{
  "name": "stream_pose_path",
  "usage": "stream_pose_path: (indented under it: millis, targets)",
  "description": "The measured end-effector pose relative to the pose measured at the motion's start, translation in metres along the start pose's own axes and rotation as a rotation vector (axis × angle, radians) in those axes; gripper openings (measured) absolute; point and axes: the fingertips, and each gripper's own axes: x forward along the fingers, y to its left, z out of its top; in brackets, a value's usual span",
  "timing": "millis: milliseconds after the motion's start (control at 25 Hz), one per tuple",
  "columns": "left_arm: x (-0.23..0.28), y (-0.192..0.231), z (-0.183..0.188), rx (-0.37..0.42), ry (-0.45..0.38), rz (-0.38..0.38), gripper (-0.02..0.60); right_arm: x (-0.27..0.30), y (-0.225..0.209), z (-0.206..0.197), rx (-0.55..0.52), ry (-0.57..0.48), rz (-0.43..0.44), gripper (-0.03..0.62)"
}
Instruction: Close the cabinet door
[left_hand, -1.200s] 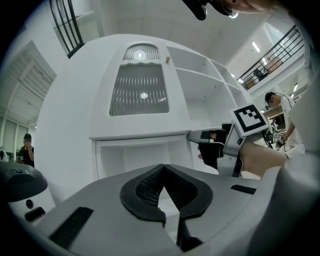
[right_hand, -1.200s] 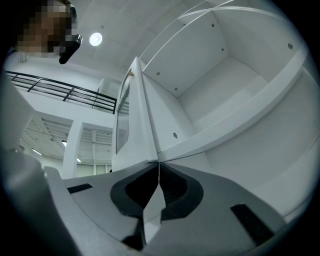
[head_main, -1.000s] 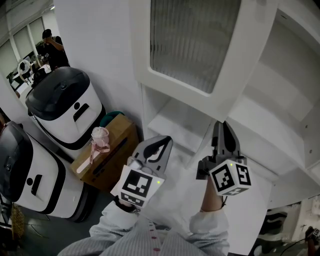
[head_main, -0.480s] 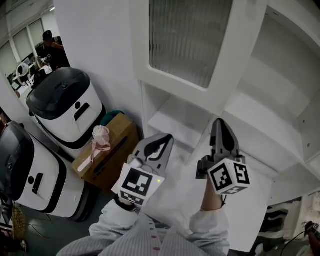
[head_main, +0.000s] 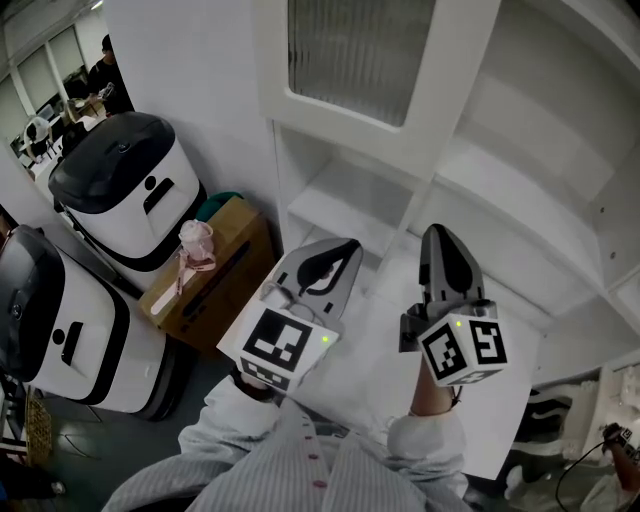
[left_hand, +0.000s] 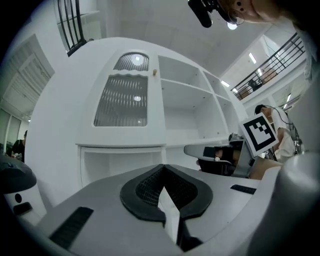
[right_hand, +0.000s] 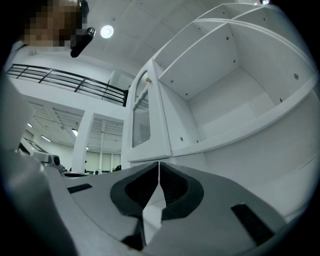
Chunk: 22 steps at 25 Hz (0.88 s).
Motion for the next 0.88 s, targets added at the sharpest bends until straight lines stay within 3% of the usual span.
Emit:
stream_pose_path:
  millis: [440, 880]
  targets:
    - [0.013, -0.062, -0.017, -0.066, -0.009, -0.076, 0.011, -0.061, 0.010, -0.036, -0.092, 0.138, 0.071, 0.017]
    - [0.014, -0.084, -0.032, -0.101, -0.005, -0.169, 0.011, -0.085, 0.014, -0.055, -0.113, 0.187, -0.017, 0.017]
